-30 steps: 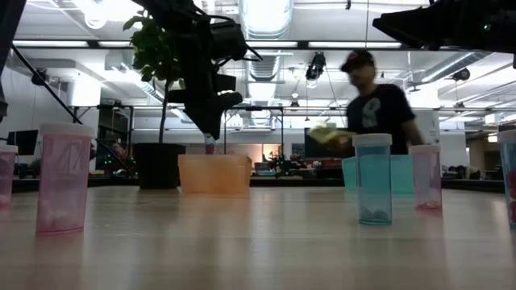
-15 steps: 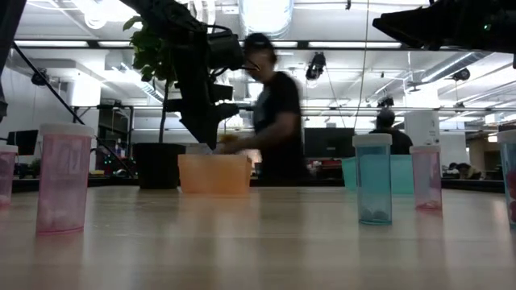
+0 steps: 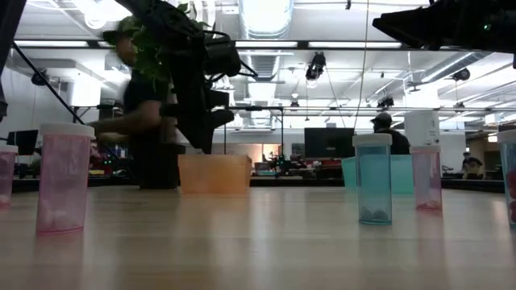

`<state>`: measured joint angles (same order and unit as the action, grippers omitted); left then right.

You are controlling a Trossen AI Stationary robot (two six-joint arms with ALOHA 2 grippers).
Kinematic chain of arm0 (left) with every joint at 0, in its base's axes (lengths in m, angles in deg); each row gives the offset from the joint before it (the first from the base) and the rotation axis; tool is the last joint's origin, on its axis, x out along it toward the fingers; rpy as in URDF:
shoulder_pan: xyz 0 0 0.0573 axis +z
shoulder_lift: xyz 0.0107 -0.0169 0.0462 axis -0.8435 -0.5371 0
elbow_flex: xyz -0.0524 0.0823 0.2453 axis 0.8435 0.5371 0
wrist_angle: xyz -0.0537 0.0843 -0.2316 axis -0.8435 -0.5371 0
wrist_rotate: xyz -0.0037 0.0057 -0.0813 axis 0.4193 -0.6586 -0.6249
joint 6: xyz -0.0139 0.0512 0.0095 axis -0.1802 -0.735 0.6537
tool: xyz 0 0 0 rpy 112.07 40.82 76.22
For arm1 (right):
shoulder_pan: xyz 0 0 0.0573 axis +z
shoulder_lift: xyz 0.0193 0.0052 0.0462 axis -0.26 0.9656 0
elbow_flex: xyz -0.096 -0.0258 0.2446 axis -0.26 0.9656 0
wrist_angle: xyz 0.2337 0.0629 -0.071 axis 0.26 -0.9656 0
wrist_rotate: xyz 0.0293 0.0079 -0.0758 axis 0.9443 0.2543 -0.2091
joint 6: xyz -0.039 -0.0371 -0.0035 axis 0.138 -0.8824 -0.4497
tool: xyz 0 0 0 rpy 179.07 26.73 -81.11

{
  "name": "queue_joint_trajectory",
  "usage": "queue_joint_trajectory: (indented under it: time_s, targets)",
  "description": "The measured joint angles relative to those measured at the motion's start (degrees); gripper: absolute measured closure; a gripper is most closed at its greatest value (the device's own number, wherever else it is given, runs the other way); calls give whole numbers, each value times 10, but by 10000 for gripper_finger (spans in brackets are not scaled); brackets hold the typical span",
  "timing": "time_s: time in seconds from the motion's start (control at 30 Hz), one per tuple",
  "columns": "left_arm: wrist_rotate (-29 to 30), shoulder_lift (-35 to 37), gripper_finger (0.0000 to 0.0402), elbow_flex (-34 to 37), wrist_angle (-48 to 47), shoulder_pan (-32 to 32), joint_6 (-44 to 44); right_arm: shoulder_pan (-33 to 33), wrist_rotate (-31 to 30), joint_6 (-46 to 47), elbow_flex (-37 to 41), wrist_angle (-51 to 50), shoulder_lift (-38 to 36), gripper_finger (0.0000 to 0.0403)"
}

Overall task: Pick and place medicine bottles into bin by pill shape (circle, oval)
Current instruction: Put the left blue capsule bottle into the orange bin

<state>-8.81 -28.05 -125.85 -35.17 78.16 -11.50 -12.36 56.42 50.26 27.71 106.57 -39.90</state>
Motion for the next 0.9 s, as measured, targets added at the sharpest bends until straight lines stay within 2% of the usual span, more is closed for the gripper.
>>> queue_joint_trajectory:
  time_s: [0.9]
  targets:
    - [-1,-32,305,-1,48,0,-2,0,0,-2,0,2,0,156]
